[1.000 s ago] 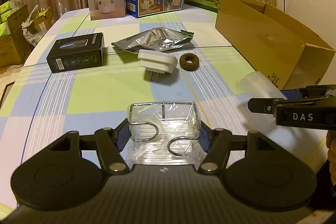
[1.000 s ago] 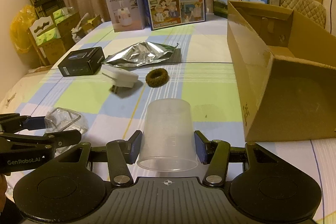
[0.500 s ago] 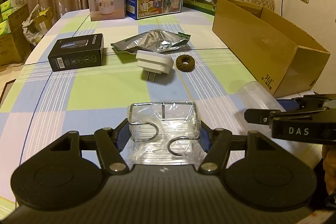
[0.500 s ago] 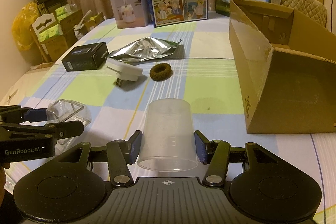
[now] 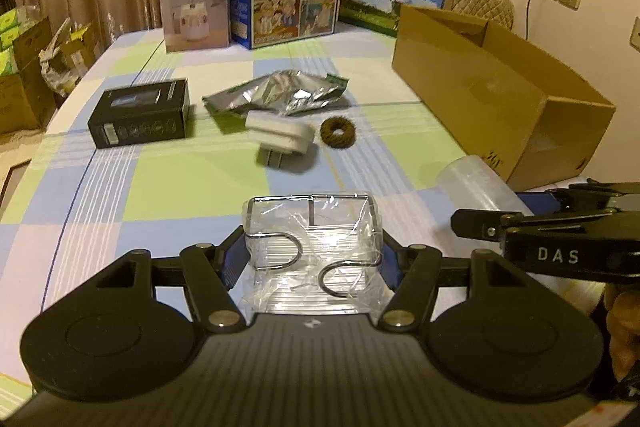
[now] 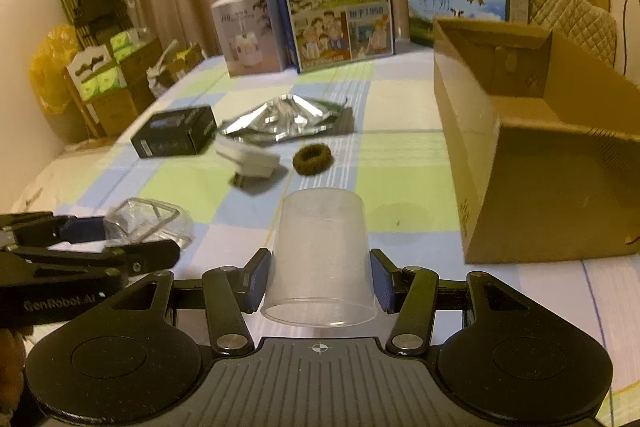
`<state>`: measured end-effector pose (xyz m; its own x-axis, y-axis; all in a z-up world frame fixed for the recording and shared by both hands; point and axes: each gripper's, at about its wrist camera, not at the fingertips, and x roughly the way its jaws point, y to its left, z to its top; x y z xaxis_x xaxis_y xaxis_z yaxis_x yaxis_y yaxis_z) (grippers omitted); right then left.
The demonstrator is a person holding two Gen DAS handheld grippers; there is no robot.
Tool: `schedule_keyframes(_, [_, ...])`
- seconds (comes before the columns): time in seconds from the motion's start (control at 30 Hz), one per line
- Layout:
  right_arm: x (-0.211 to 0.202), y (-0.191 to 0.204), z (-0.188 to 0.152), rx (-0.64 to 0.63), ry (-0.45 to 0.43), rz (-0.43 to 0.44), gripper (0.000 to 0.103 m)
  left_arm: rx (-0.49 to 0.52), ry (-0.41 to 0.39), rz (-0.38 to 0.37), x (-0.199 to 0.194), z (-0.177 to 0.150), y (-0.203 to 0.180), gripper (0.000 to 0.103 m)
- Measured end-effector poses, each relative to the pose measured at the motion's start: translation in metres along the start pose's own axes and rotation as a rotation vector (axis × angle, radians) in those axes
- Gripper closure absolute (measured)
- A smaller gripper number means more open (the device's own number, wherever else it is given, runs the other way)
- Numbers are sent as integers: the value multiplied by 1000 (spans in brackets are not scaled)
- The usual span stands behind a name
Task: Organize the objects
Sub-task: 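Lift the ring box and the clear cup and turn both tools toward the cardboard box, then carry the ring box and the cup over the cardboard box with both tools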
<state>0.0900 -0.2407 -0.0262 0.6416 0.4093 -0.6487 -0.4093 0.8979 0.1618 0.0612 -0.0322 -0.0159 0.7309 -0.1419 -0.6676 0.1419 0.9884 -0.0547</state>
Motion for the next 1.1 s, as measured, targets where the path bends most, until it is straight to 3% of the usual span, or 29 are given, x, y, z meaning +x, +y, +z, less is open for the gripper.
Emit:
schedule_keyframes(0.33, [-50,-26,26,61,-76,-5,53,20,-38,-42,-24,20,-34,43])
schedule_keyframes(0.67, [-106,-100,83,103,-164,-77,53,73,-96,-147,-30,86,-91,43])
schedule_keyframes(1.1, [-110,-193,113,140,-140,-145,53,171,-108,-238,4,154,-178,43])
